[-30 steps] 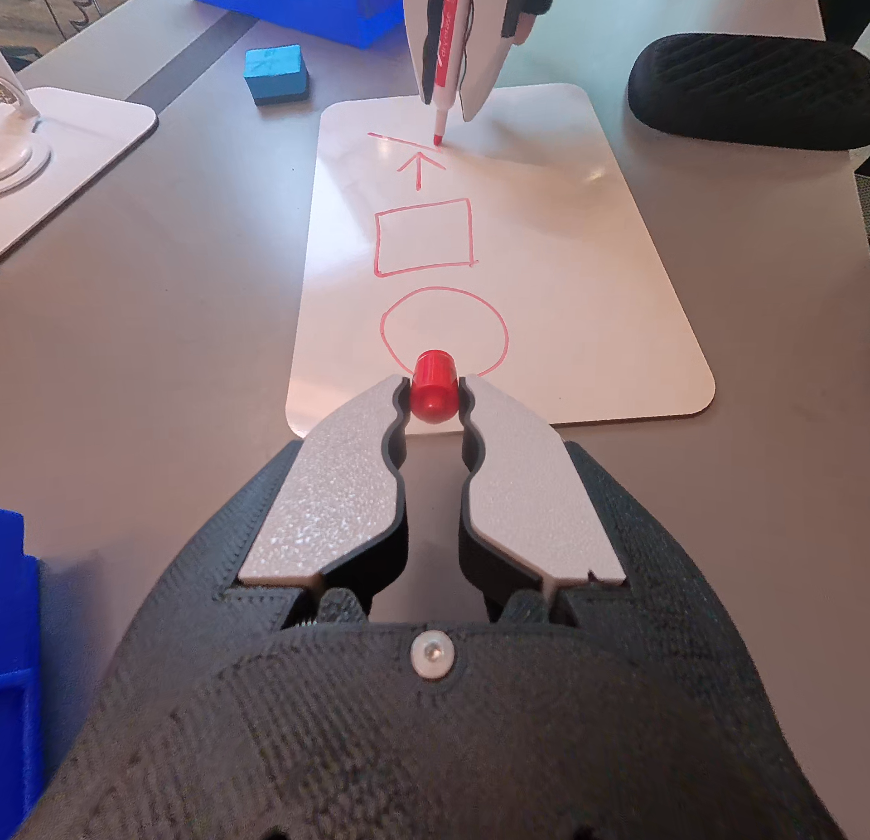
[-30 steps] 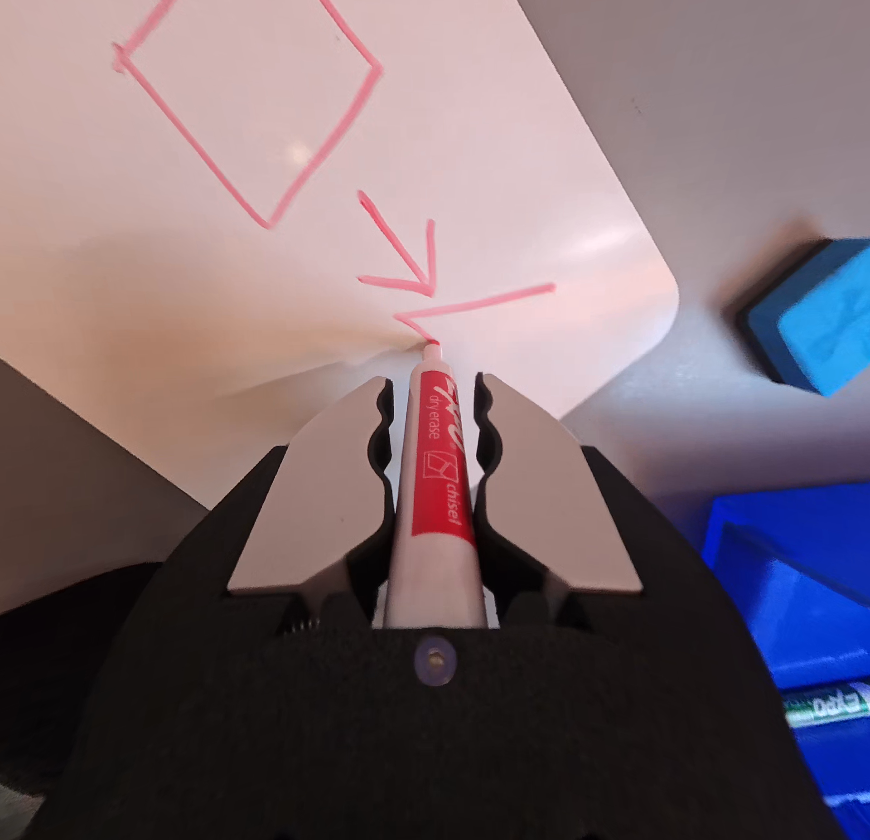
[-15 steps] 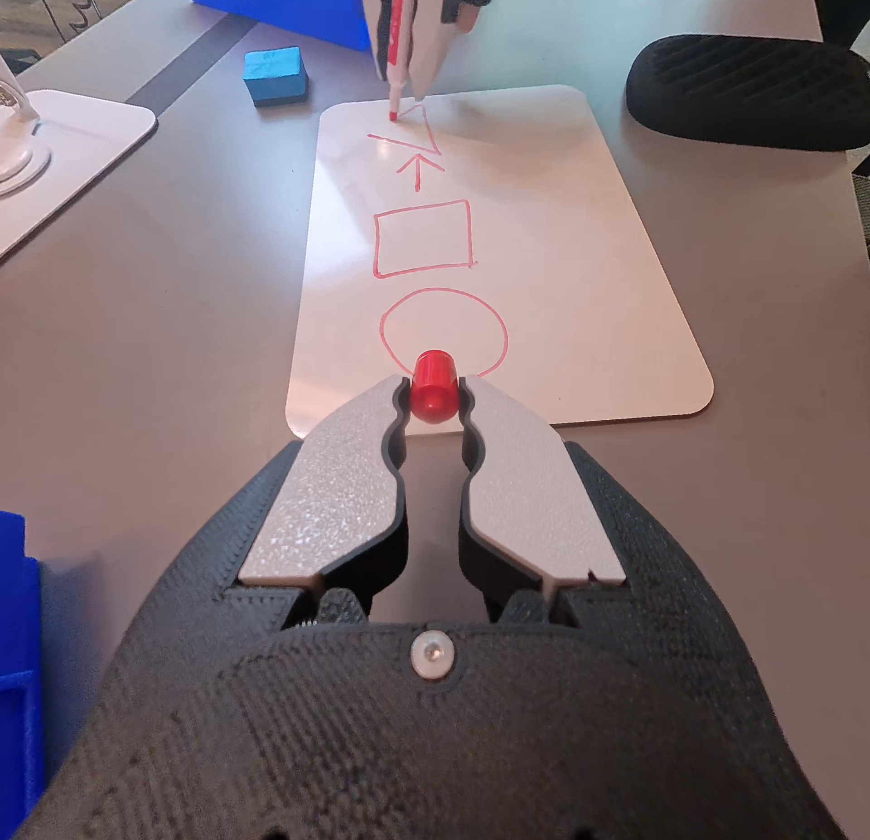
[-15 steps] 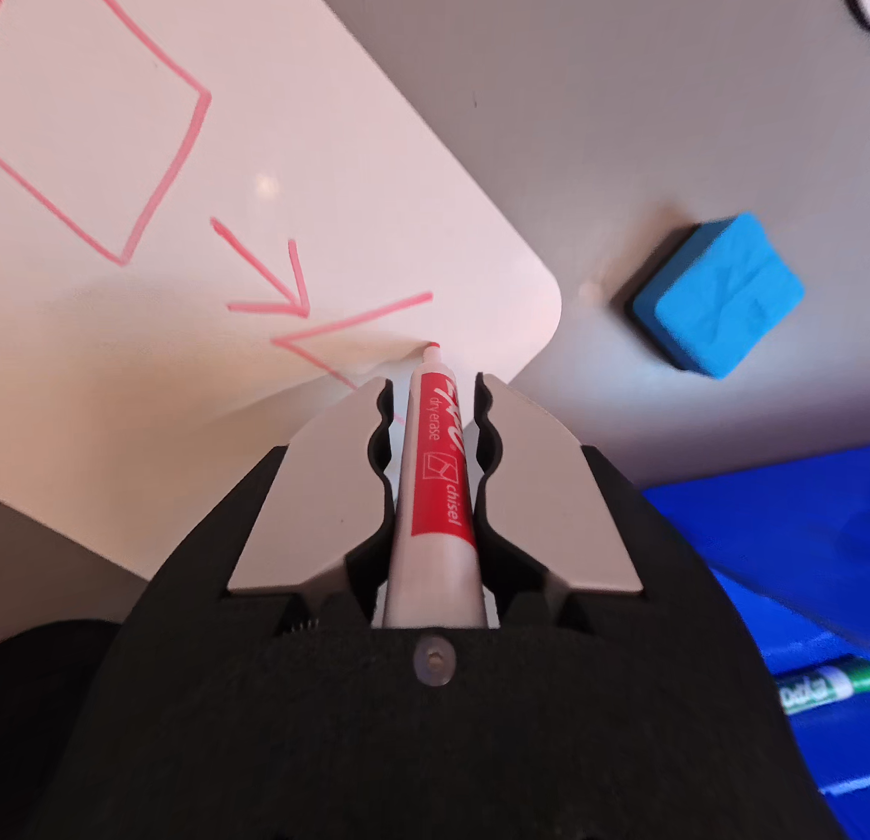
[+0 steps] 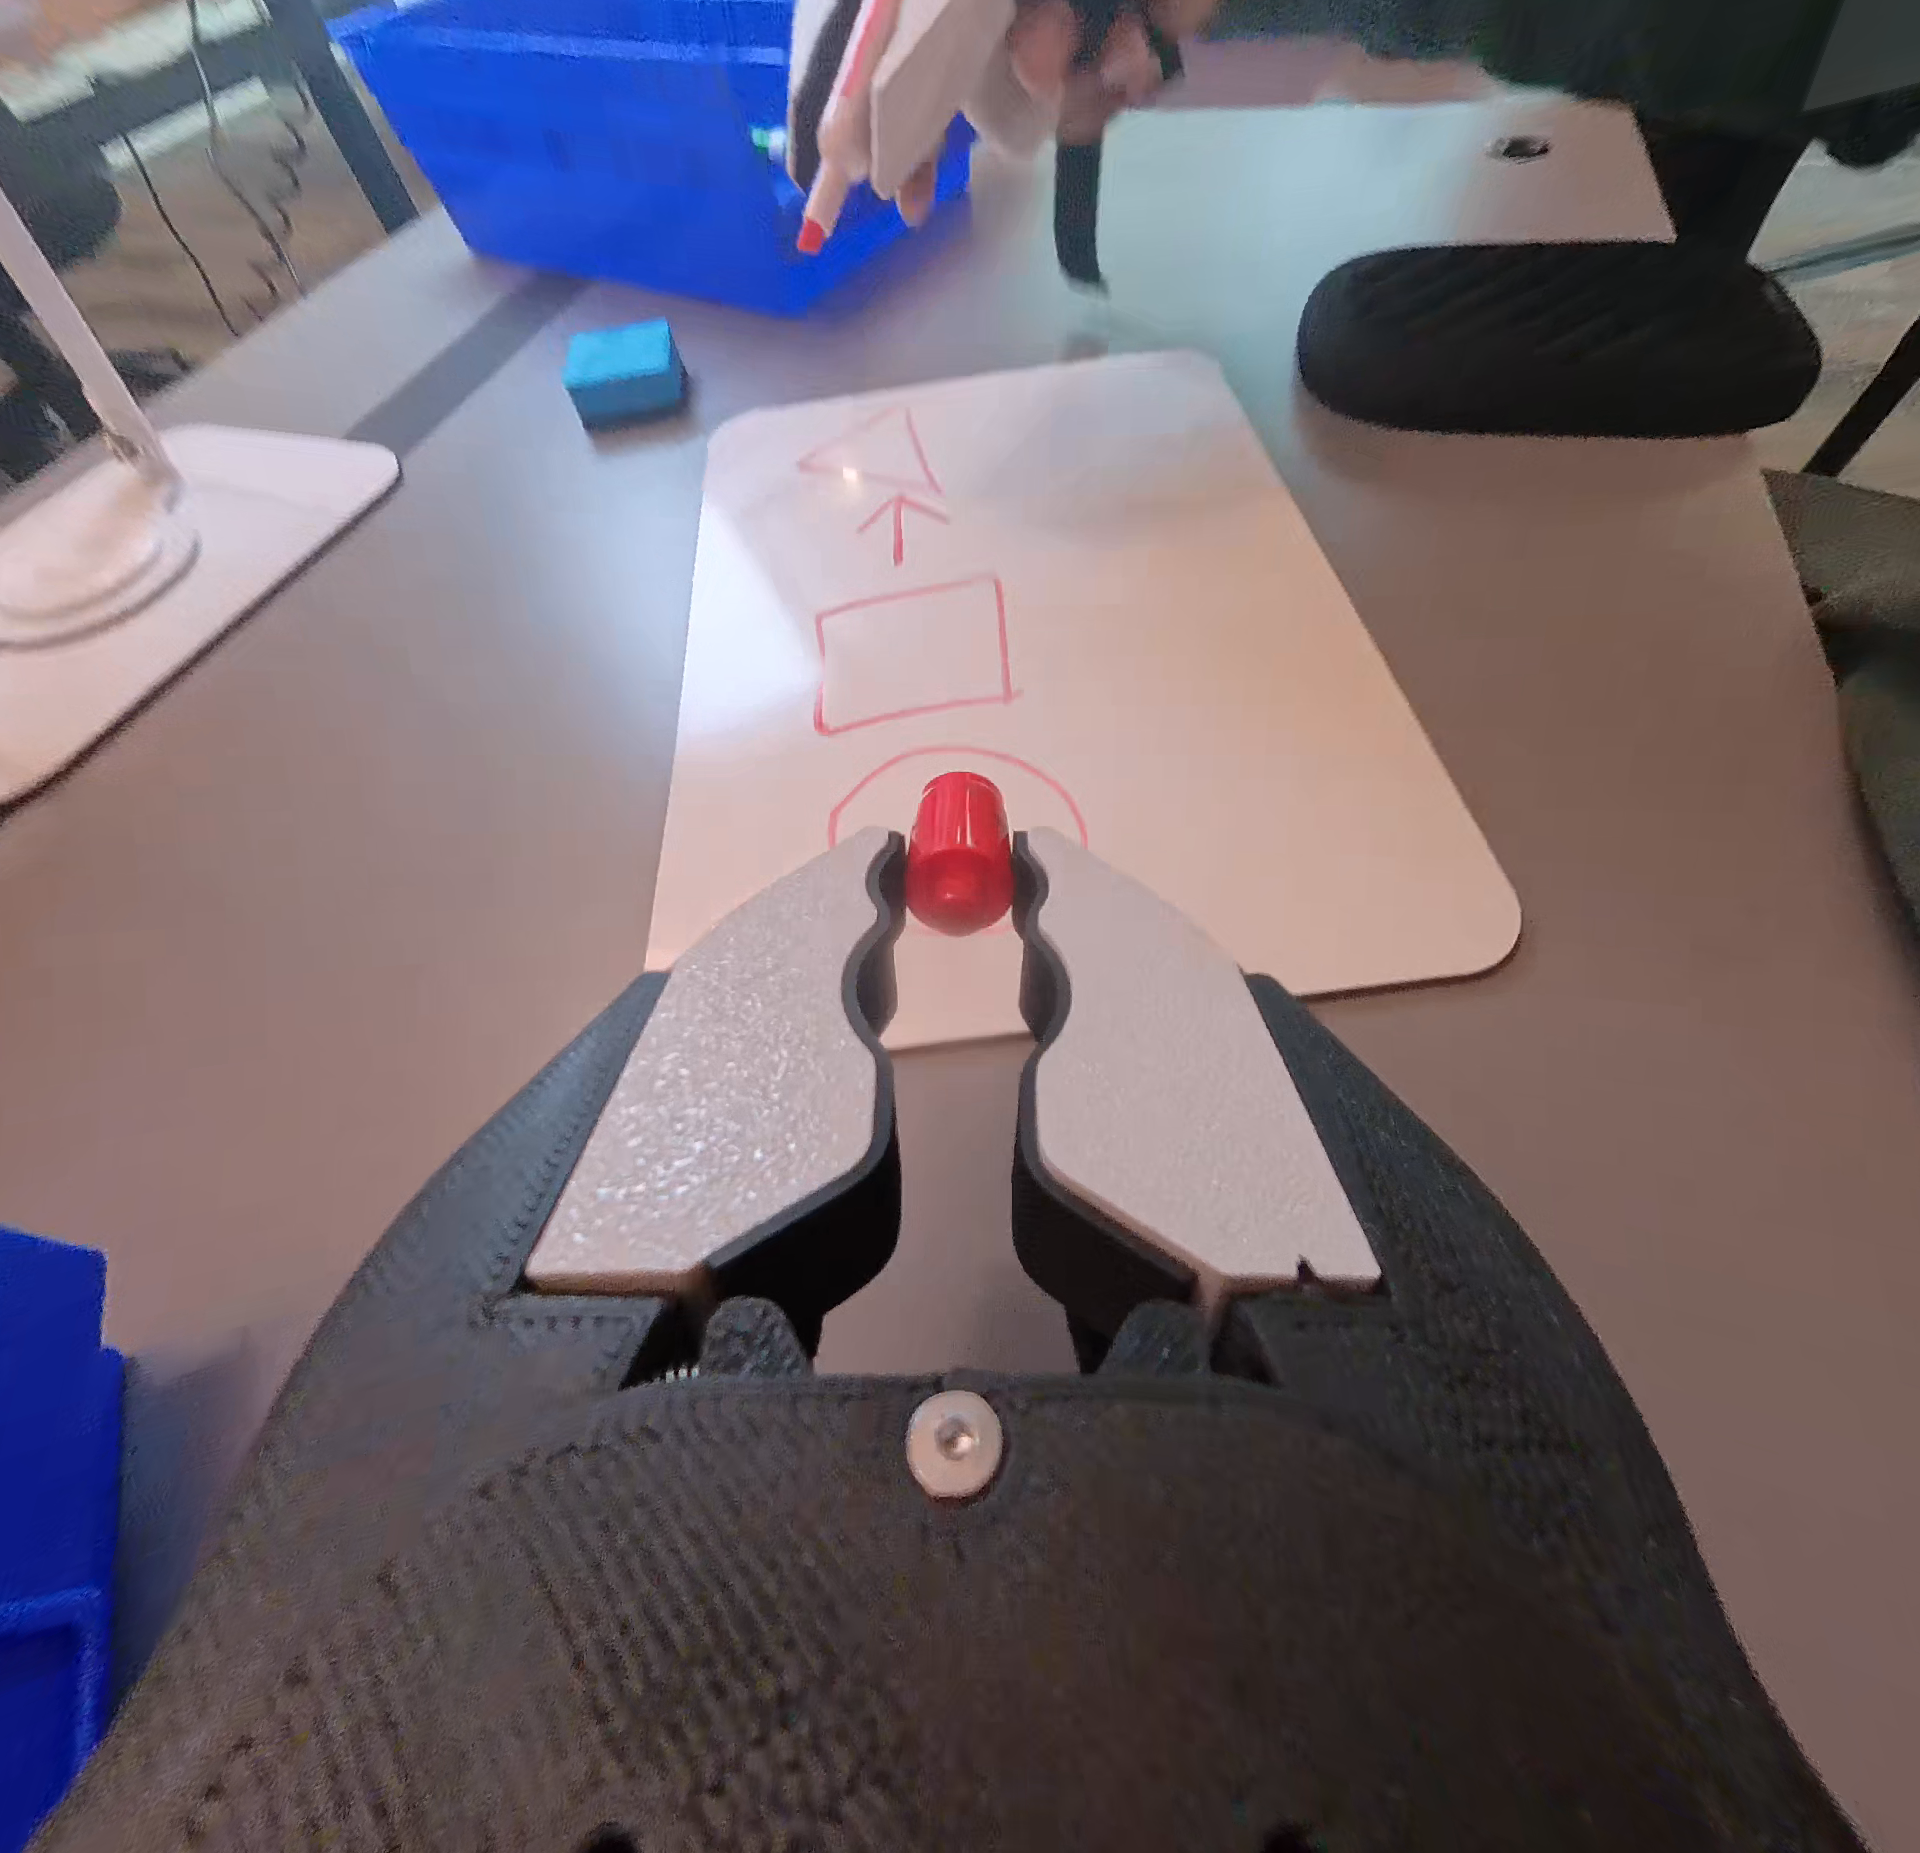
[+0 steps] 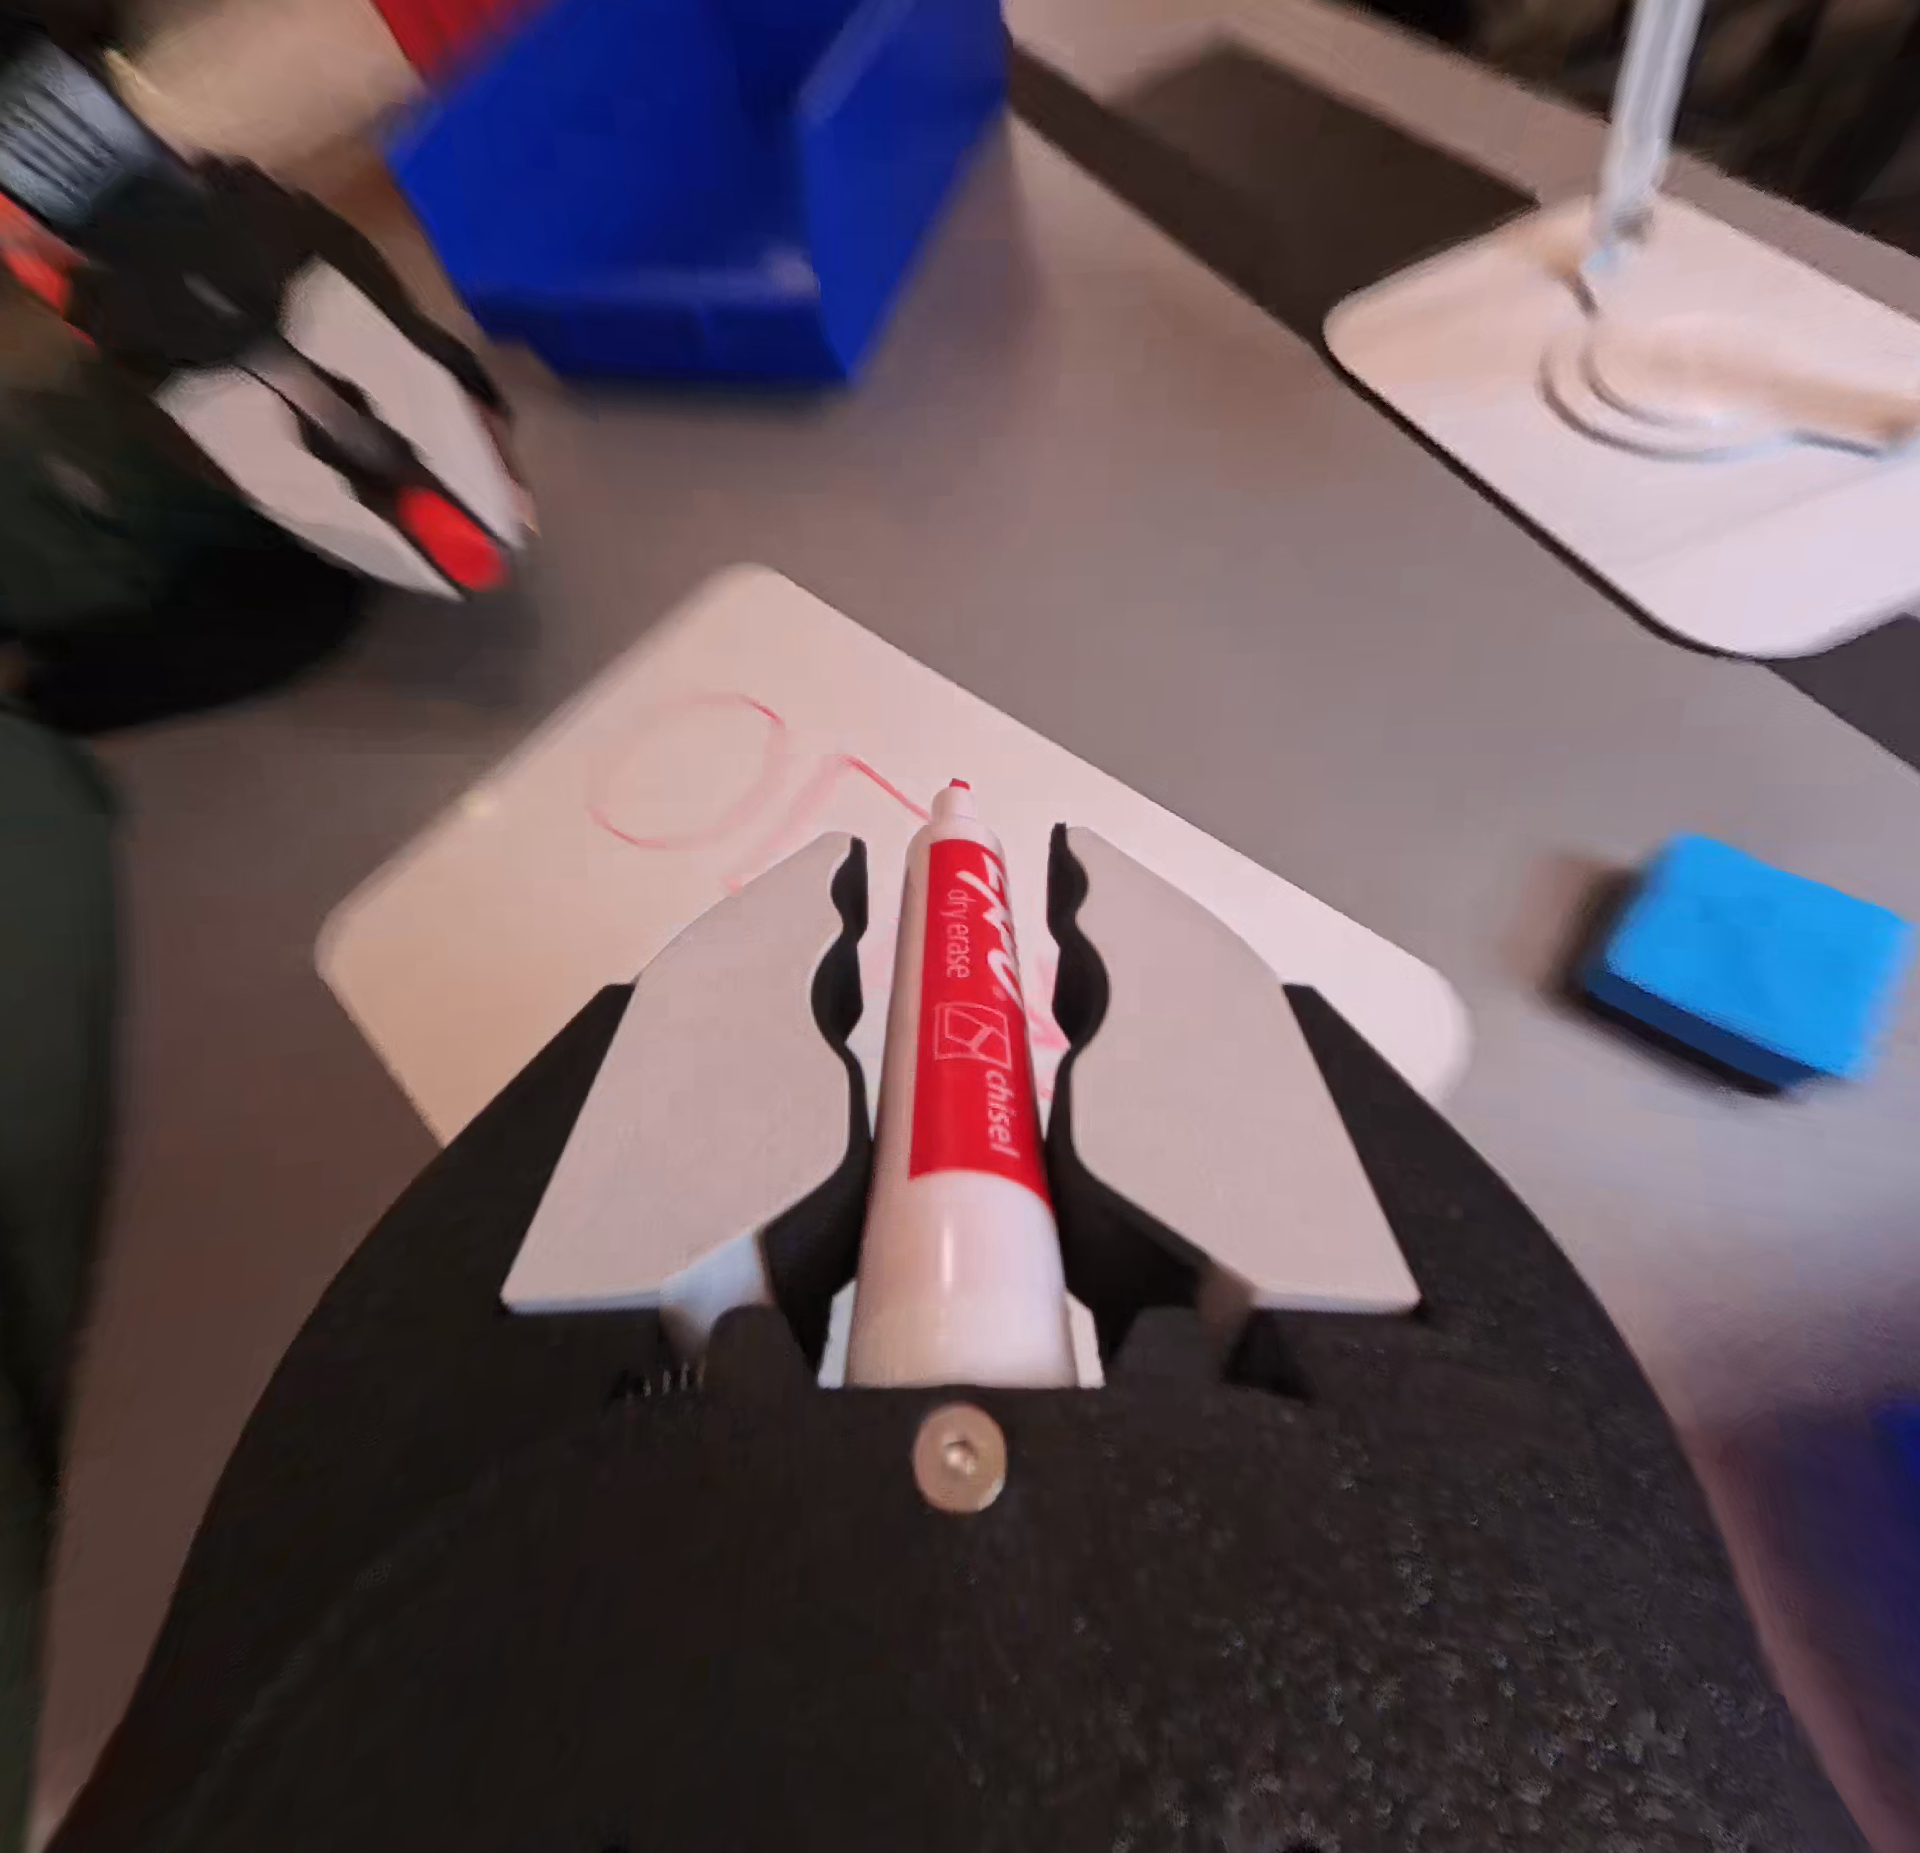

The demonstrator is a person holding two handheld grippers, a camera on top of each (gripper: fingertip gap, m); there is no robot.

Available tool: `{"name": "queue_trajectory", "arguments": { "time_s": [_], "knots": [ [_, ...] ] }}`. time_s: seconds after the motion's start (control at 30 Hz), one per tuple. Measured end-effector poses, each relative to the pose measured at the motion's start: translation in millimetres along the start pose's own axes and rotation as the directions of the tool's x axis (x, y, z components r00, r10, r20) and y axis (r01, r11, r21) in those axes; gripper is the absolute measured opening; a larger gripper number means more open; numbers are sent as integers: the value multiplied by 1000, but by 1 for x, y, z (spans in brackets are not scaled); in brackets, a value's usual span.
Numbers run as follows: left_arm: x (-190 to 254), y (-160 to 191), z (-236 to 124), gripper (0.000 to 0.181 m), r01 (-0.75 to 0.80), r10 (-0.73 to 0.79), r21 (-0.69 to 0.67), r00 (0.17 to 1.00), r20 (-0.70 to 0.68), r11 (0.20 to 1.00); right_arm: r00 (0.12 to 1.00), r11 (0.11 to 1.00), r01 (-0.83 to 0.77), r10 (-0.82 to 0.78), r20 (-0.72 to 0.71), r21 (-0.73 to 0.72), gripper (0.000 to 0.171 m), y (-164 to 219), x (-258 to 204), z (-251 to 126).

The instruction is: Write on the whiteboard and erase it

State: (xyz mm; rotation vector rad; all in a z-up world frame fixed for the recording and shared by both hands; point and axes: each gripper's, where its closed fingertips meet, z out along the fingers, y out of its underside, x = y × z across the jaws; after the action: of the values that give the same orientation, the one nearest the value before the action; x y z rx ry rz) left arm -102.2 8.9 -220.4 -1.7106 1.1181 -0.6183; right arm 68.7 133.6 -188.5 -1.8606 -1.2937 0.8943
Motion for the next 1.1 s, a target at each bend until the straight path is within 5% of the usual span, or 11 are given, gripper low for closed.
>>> {"name": "queue_trajectory", "arguments": {
  "time_s": [0.1, 0.23, 0.77, 1.1],
  "knots": [
    [7, -15, 3, 19, -47, 46, 86, 999, 14, 995, 983, 973, -96, 59, 176, 210, 34, -15, -55, 9],
    [19, -39, 12, 19, -129, 123, 168, 991, 49, 977, 932, 937, -190, 79, 353, 292, 34, -19, -109, 31],
    [50, -66, 39, 19, -280, 267, 202, 960, 86, 939, 751, 885, -399, 166, 639, 240, 34, -18, -169, 49],
    [54, -58, 44, 18, -347, 340, 159, 938, 67, 924, 711, 859, -473, 240, 661, 197, 33, -7, -170, 51]
  ]
}}
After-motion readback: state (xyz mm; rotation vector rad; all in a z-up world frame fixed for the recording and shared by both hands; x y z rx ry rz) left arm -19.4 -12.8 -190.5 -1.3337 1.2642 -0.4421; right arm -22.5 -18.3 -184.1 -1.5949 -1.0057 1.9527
